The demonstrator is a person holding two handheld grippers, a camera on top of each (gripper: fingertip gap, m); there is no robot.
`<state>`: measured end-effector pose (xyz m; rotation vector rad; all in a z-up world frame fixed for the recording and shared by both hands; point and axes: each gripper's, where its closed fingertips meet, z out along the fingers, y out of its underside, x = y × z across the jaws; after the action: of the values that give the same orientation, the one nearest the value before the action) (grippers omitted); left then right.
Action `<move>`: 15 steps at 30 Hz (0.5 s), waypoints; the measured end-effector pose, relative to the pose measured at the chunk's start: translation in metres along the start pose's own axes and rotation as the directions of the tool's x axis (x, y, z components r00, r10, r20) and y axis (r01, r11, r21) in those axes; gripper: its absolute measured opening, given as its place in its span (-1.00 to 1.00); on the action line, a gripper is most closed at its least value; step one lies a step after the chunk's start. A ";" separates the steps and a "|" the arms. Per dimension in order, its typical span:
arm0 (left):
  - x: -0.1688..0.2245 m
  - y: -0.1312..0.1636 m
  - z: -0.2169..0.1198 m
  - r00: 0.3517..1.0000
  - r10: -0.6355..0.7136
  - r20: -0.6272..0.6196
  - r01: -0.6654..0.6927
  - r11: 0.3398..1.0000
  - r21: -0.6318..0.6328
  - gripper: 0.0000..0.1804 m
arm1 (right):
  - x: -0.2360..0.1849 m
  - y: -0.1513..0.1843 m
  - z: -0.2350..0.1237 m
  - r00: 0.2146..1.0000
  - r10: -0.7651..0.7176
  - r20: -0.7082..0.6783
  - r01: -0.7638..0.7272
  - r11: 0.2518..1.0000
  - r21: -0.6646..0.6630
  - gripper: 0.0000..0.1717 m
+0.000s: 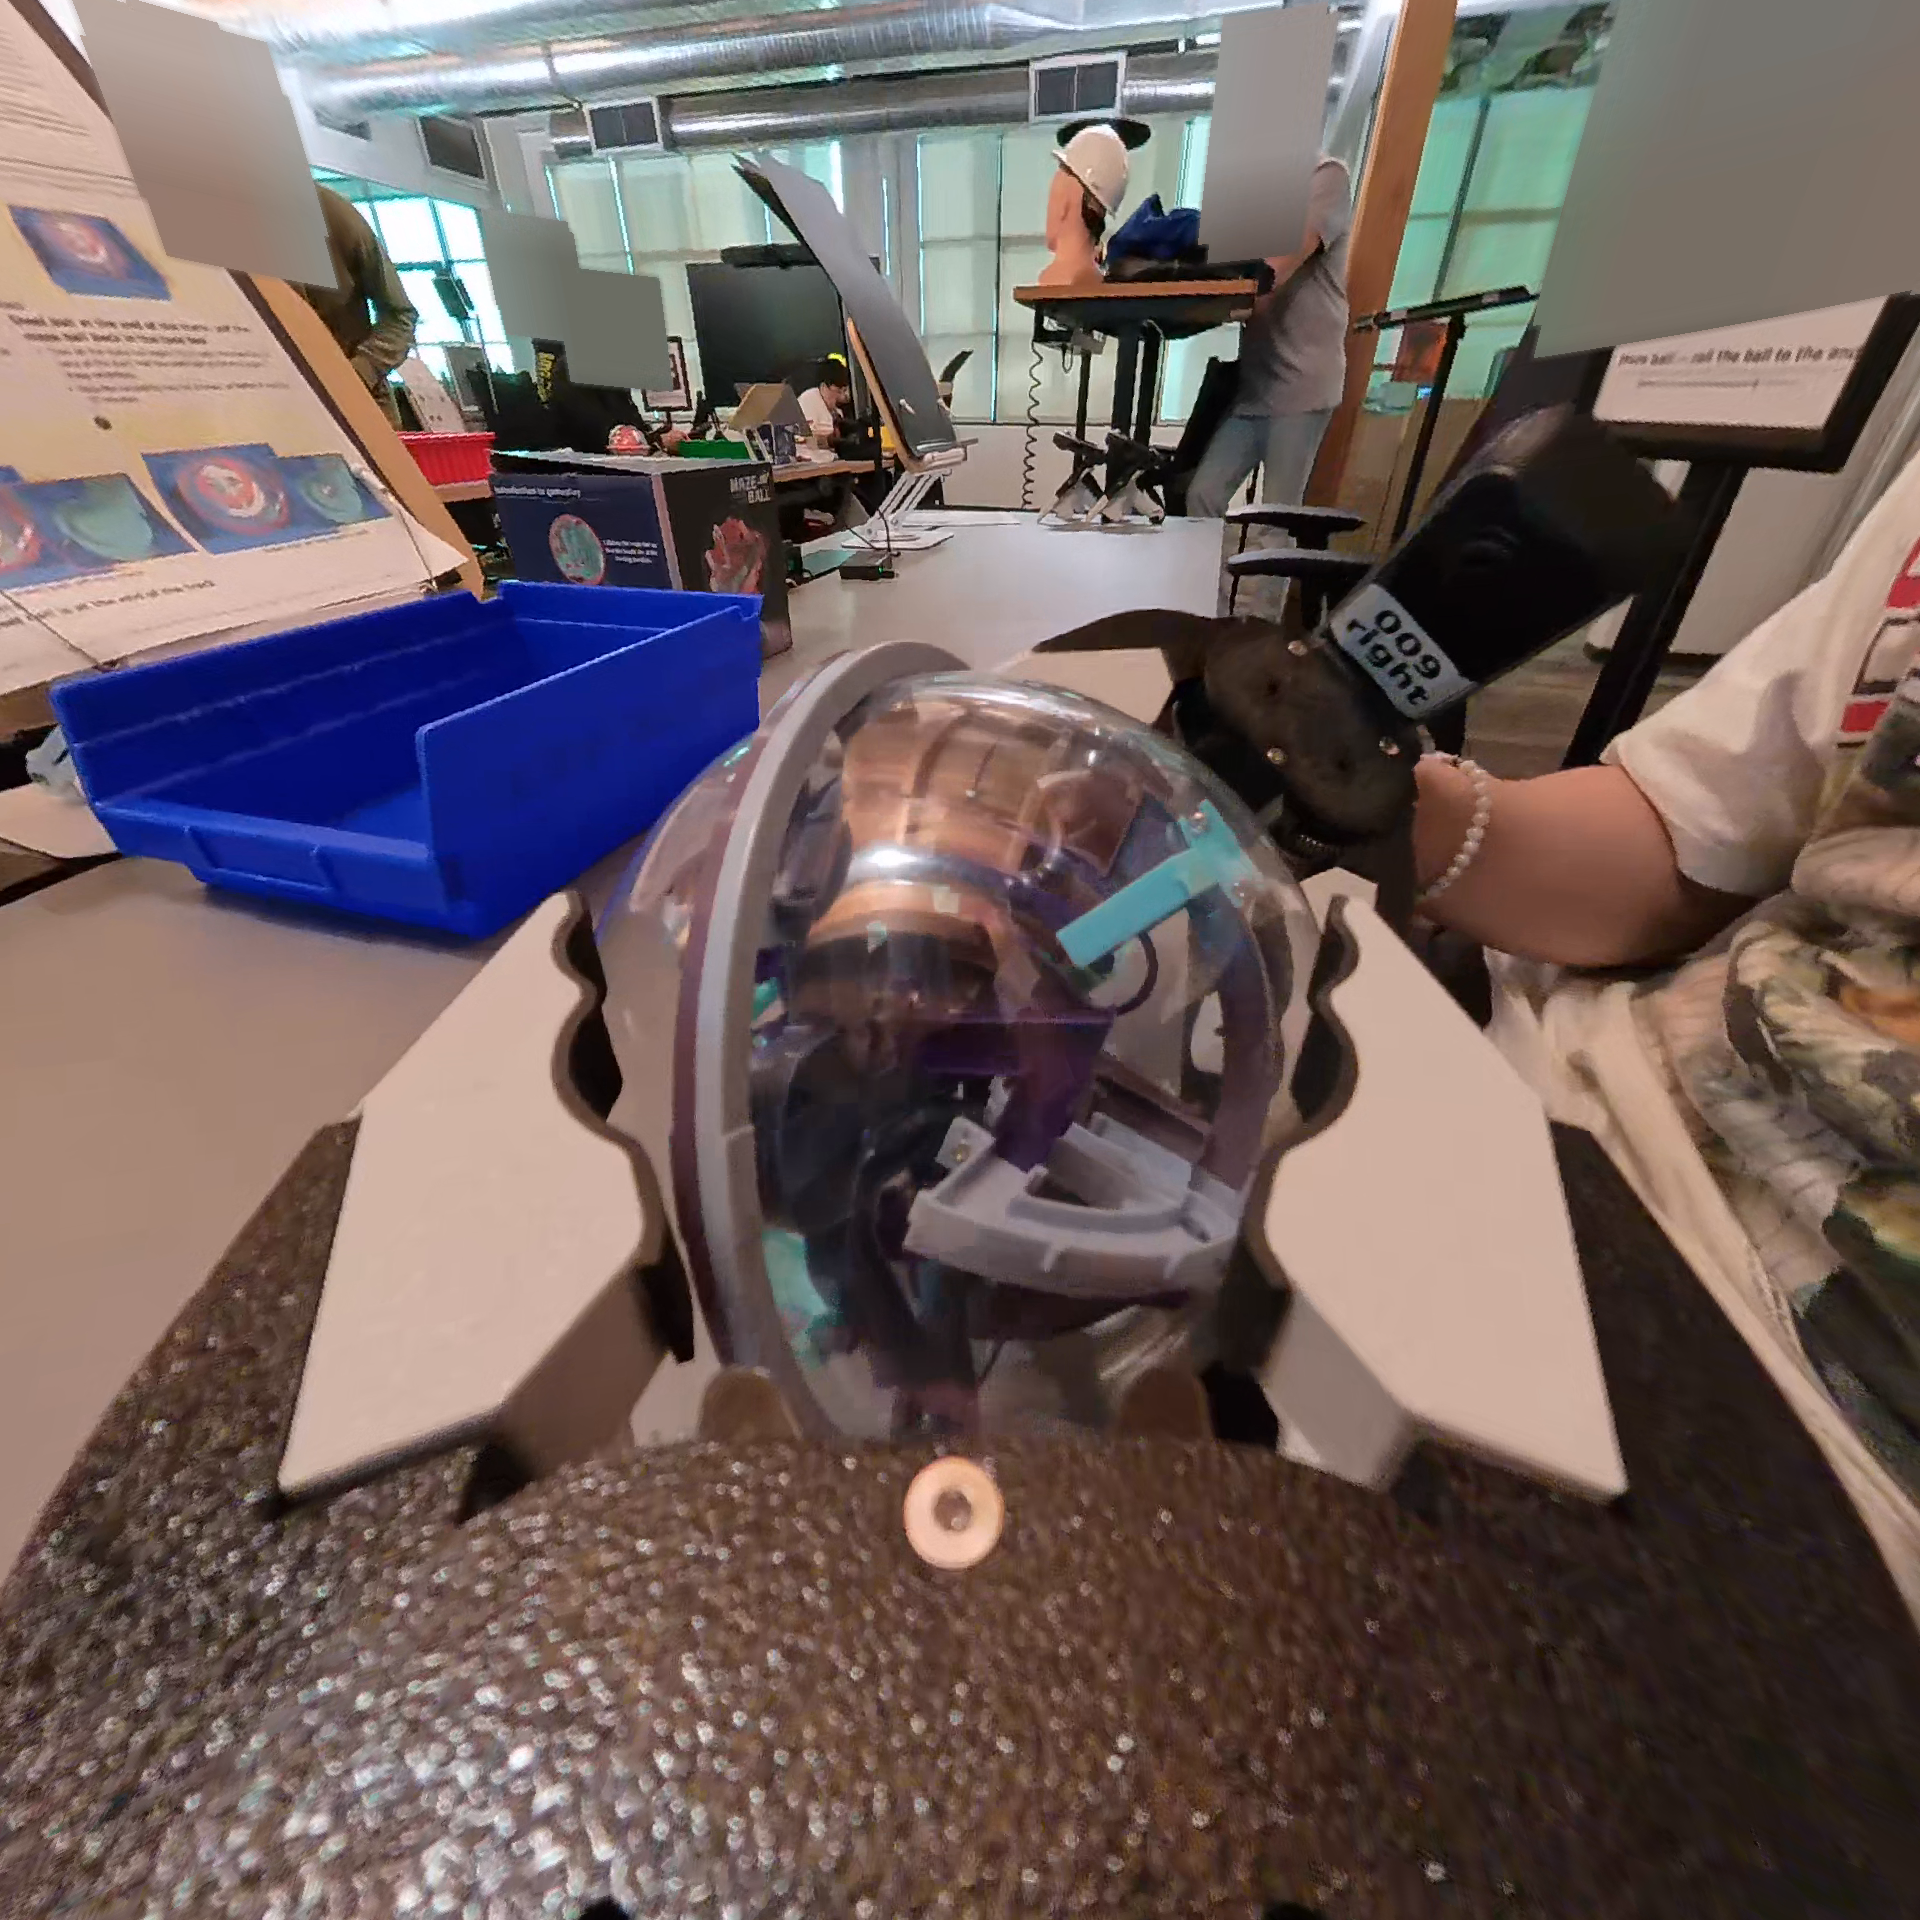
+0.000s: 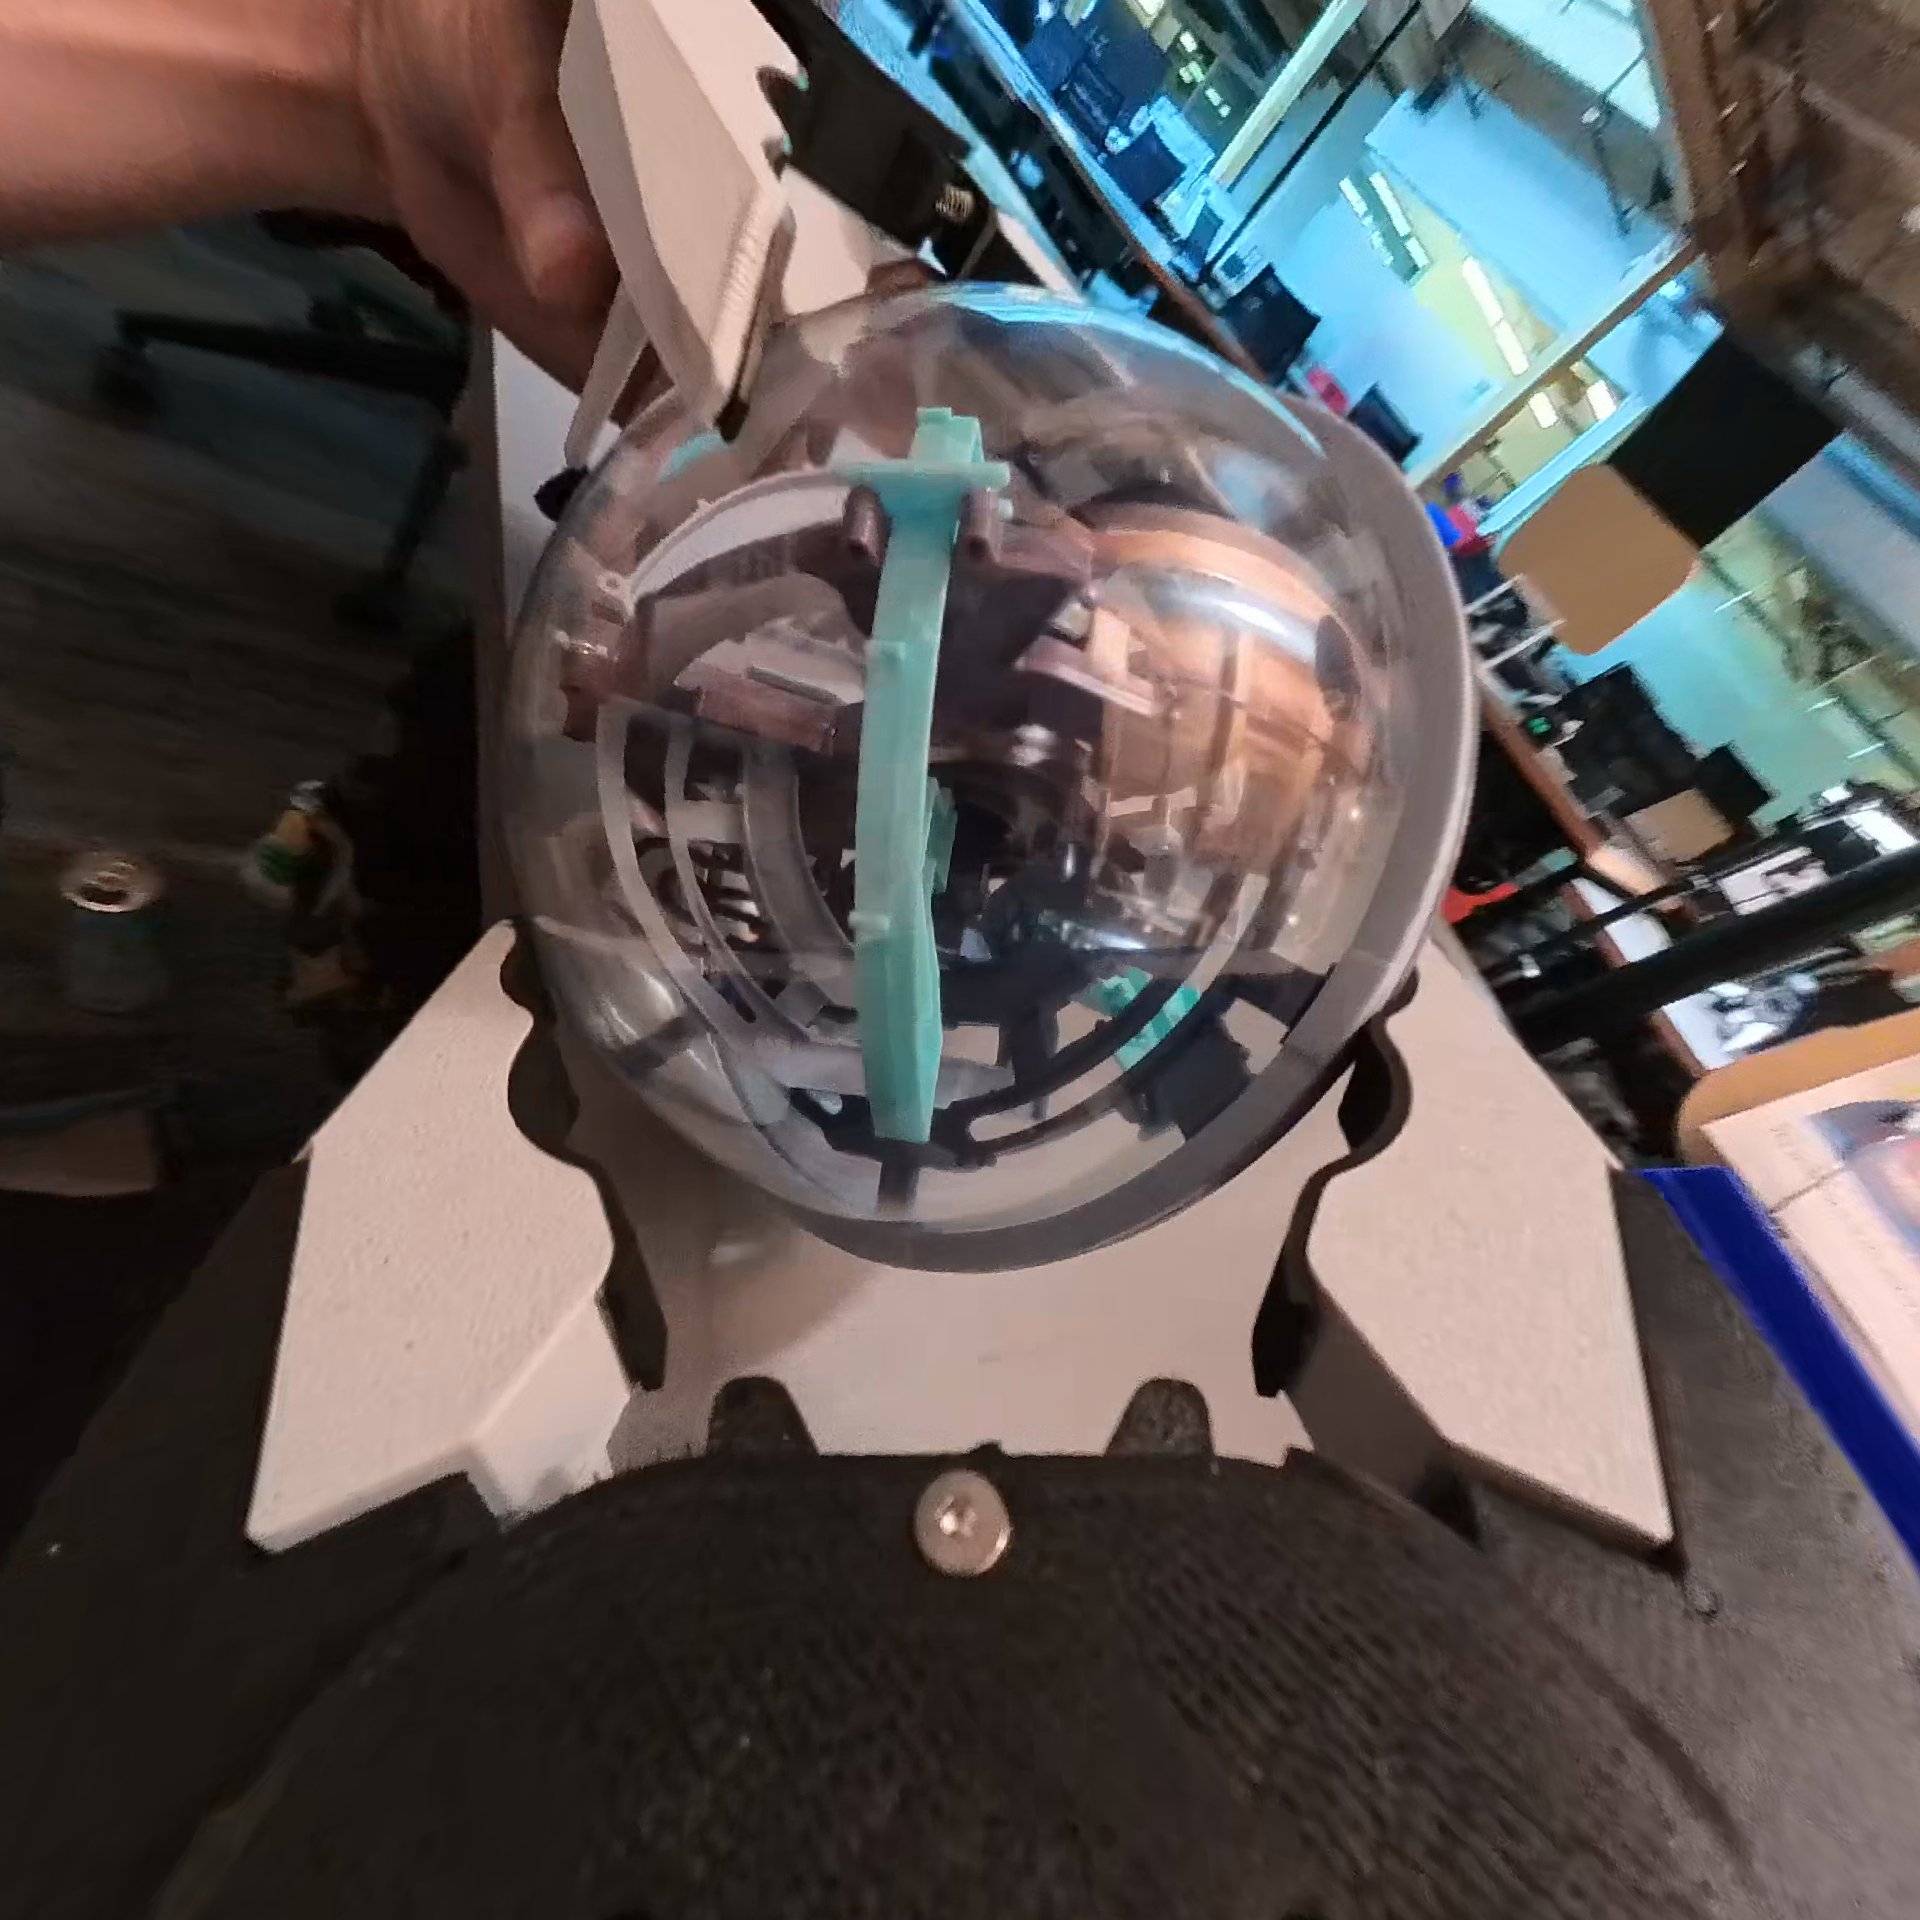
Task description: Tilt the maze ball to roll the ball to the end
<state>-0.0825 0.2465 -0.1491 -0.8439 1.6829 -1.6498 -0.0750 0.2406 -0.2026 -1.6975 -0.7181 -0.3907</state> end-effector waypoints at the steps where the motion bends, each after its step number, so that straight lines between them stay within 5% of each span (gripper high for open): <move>1: 0.001 0.001 0.000 1.000 0.006 -0.001 -0.006 1.000 -0.005 0.47 | 0.000 -0.002 0.000 1.000 -0.021 -0.023 0.021 1.000 0.005 0.73; 15: 0.005 0.005 -0.003 0.992 0.123 -0.009 -0.123 0.992 -0.015 0.54 | 0.004 -0.003 0.003 0.961 -0.185 -0.205 0.184 0.983 -0.023 0.73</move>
<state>-0.0880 0.2449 -0.1537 -0.7264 1.7200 -1.5612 -0.0744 0.2448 -0.1985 -1.5698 -0.7233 -0.6890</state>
